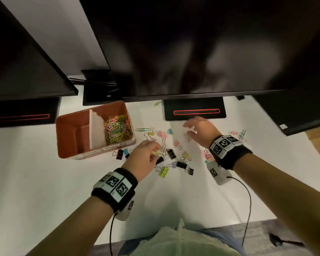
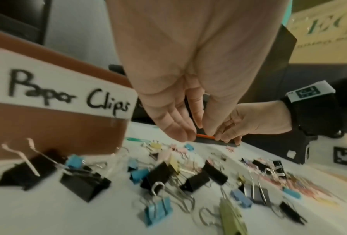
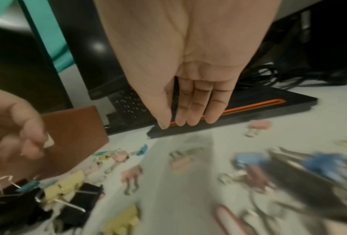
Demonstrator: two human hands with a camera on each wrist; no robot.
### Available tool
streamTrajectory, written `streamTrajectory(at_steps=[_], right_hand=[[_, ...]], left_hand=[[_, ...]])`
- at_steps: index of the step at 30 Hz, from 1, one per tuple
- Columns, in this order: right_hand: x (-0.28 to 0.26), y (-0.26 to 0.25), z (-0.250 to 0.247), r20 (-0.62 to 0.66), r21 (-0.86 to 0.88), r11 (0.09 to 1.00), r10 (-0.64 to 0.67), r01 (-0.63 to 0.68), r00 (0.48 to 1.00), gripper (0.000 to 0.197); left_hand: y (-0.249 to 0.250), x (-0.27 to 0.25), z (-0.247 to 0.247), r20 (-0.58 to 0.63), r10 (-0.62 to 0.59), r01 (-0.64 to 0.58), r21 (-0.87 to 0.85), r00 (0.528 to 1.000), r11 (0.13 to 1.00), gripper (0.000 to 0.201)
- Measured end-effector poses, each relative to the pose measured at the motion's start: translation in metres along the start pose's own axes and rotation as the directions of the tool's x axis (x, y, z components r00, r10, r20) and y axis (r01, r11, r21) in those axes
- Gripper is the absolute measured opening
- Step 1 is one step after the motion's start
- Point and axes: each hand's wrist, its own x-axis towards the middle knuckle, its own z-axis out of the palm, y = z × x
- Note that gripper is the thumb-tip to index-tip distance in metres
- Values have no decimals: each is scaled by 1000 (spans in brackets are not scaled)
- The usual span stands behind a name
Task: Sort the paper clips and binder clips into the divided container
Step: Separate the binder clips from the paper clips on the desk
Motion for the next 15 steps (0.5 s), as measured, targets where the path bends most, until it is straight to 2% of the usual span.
streamTrajectory(at_steps=[3, 9, 15], right_hand=[[-5, 17, 2, 54, -28, 998, 50, -48, 997, 31], [6, 18, 9, 122, -24, 999, 32, -29, 992, 31], [13, 20, 9, 148, -66, 998, 16, -6, 989, 17]], left_hand=[[4, 16, 20, 41, 28, -32, 103, 999, 994, 33], [4, 42, 37, 151, 25, -71, 308, 988, 949, 42], [1, 54, 39, 172, 45, -110, 385, 984, 916, 30]])
